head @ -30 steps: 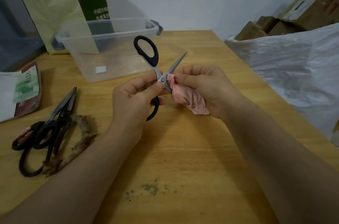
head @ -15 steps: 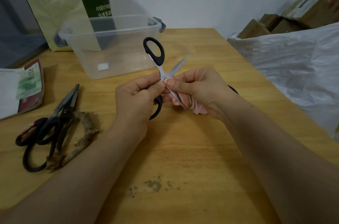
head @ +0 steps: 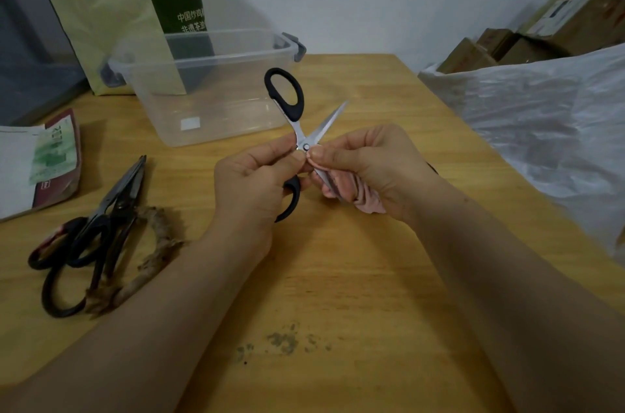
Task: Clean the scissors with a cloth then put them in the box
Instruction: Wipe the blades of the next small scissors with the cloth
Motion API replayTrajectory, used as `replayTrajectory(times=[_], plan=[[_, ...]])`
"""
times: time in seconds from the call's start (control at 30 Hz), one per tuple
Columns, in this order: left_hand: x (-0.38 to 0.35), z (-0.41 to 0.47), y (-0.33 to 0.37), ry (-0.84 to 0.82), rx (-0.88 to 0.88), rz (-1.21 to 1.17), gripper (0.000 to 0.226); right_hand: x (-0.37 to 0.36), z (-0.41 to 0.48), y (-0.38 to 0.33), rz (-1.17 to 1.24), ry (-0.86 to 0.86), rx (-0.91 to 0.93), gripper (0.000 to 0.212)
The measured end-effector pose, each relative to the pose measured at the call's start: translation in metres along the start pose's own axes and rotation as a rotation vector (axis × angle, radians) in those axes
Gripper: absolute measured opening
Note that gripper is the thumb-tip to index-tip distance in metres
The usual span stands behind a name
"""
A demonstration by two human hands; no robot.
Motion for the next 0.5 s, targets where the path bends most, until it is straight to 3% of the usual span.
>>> replayTrajectory(times=[0.23, 0.5], plan=[[0.01, 0.004, 0.001, 0.078, 0.046, -0.063, 0.015, -0.002, -0.007, -0.002, -0.193, -0.109, -0.129, 0.016], [0.02, 0.01, 0.004, 0.15, 0.007, -0.105, 0.013, -0.002, -0.005, 0.003, -0.362, -0.103, -0.242, 0.01]])
Point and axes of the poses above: each hand's wrist, its own z-axis towards the middle knuckle, its own x-axis out of the back of the hand, y = z × x, the point moved 5 cm from there along z, towards the middle knuckle, and after that the axes turned 8 degrees about -y, right-handed, at the moved point
